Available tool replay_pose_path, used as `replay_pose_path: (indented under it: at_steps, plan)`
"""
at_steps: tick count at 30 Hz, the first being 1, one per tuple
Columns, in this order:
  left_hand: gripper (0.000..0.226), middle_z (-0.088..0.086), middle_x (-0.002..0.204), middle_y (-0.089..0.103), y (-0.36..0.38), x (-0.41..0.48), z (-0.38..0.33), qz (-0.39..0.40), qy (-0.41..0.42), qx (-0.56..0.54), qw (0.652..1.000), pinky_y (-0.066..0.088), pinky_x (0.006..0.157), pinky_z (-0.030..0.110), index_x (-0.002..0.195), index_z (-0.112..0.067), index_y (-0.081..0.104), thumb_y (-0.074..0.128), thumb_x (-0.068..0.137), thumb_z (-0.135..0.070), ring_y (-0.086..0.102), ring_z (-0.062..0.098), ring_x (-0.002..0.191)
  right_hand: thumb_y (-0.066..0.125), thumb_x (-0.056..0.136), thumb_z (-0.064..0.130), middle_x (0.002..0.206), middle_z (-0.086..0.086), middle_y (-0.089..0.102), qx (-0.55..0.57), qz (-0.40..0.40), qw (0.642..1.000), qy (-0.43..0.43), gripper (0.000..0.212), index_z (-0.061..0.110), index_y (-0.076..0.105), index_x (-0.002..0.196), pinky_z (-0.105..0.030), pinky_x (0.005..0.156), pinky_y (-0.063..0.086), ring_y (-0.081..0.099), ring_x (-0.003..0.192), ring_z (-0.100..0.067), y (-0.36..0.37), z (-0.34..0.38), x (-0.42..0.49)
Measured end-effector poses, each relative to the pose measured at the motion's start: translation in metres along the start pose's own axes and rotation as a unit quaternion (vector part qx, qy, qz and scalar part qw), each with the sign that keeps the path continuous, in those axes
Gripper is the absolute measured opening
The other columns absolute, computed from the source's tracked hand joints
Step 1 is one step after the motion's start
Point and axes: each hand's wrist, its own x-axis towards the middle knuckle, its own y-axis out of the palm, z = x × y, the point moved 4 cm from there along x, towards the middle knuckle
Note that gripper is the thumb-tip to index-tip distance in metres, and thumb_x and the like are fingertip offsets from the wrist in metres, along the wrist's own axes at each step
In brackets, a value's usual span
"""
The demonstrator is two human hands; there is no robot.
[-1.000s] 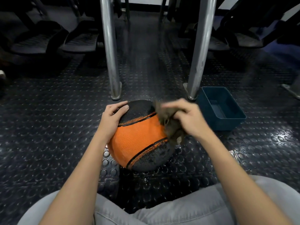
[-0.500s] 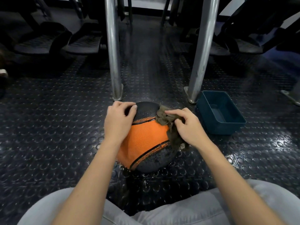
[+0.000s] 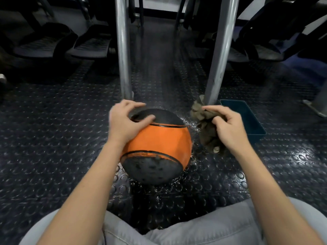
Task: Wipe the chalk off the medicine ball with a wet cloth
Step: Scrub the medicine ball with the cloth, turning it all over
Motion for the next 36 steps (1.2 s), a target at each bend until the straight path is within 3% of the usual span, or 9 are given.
replay_pose_path:
  at_steps: [6,11,16,18,23,26,29,33,36]
  plan:
    - [0.035,-0.003,0.122,0.057,0.007,0.004,0.003,0.072,-0.137,0.071,0.985,0.034,0.093,0.028,0.116,-0.027,0.066,0.056,0.09,-0.048,0.051,0.018,0.117,0.044,0.087,-0.004,0.098,-0.005,0.051,-0.061,0.135,0.989,0.017,0.054,0.046,0.057,0.102,-0.033,0.1,0.038,0.052,0.102,-0.022,0.062,-0.013,-0.017]
    - [0.078,-0.004,0.152,0.03,0.036,-0.011,-0.013,0.151,-0.108,0.103,0.977,0.012,0.117,0.041,0.144,-0.029,0.036,0.049,0.08,-0.071,0.023,0.018,0.142,0.044,0.088,0.001,0.09,0.009,0.044,-0.106,0.074,0.991,0.032,0.048,0.043,0.06,0.106,-0.046,0.104,0.033,0.048,0.097,-0.014,0.051,-0.022,-0.013]
    - [0.085,-0.006,0.149,0.036,0.041,-0.014,-0.022,0.115,-0.074,0.103,0.985,0.018,0.116,0.037,0.141,-0.03,0.041,0.034,0.07,-0.076,0.028,0.017,0.139,0.045,0.078,0.006,0.086,0.007,0.038,-0.011,-0.093,0.983,-0.156,0.036,0.018,0.071,0.099,-0.021,0.085,0.039,0.044,0.085,-0.009,0.032,0.027,-0.022]
    - [0.085,-0.006,0.147,0.039,0.038,-0.013,-0.018,0.106,-0.077,0.088,0.987,0.021,0.114,0.035,0.139,-0.029,0.045,0.036,0.069,-0.077,0.031,0.016,0.137,0.043,0.078,0.005,0.09,-0.001,0.041,-0.059,-0.05,0.977,-0.201,0.038,0.013,0.071,0.103,-0.022,0.081,0.041,0.046,0.089,-0.016,0.045,0.021,-0.031]
    - [0.065,-0.011,0.147,0.035,0.026,-0.01,-0.002,0.11,-0.128,0.057,0.984,0.022,0.114,0.041,0.14,-0.033,0.042,0.055,0.083,-0.063,0.028,0.015,0.137,0.047,0.089,0.005,0.102,-0.005,0.04,-0.268,0.007,0.963,0.033,0.038,0.021,0.063,0.119,-0.04,0.089,0.043,0.044,0.105,-0.025,0.037,-0.03,-0.018]
    - [0.064,-0.013,0.146,0.036,0.024,-0.01,0.002,0.105,-0.139,0.04,0.984,0.024,0.113,0.039,0.139,-0.034,0.043,0.057,0.083,-0.061,0.03,0.013,0.136,0.044,0.083,0.0,0.098,-0.004,0.037,-0.122,-0.131,0.978,-0.111,0.043,0.015,0.064,0.118,-0.025,0.088,0.039,0.042,0.096,-0.019,0.021,0.015,-0.016]
    - [0.064,-0.01,0.146,0.037,0.028,-0.01,-0.003,0.106,-0.117,0.055,0.986,0.022,0.114,0.037,0.139,-0.033,0.043,0.057,0.083,-0.061,0.031,0.015,0.136,0.041,0.081,0.002,0.099,-0.008,0.042,-0.132,-0.069,0.956,-0.254,0.045,0.014,0.065,0.117,-0.025,0.085,0.041,0.043,0.092,-0.021,0.042,0.022,-0.032]
    - [0.063,-0.011,0.147,0.036,0.031,-0.011,-0.01,0.109,-0.113,0.051,0.986,0.02,0.114,0.036,0.139,-0.033,0.043,0.058,0.083,-0.06,0.03,0.014,0.136,0.044,0.087,-0.003,0.11,-0.01,0.046,-0.283,0.08,0.955,-0.033,0.049,0.022,0.06,0.125,-0.042,0.089,0.044,0.046,0.104,-0.029,0.052,-0.038,-0.024]
    - [0.063,-0.012,0.146,0.037,0.029,-0.011,-0.006,0.106,-0.124,0.051,0.985,0.022,0.114,0.039,0.138,-0.035,0.044,0.056,0.083,-0.062,0.03,0.014,0.136,0.048,0.082,-0.007,0.108,-0.013,0.047,-0.273,-0.037,0.959,-0.072,0.048,0.018,0.065,0.119,-0.043,0.09,0.042,0.045,0.101,-0.03,0.032,-0.023,-0.018]
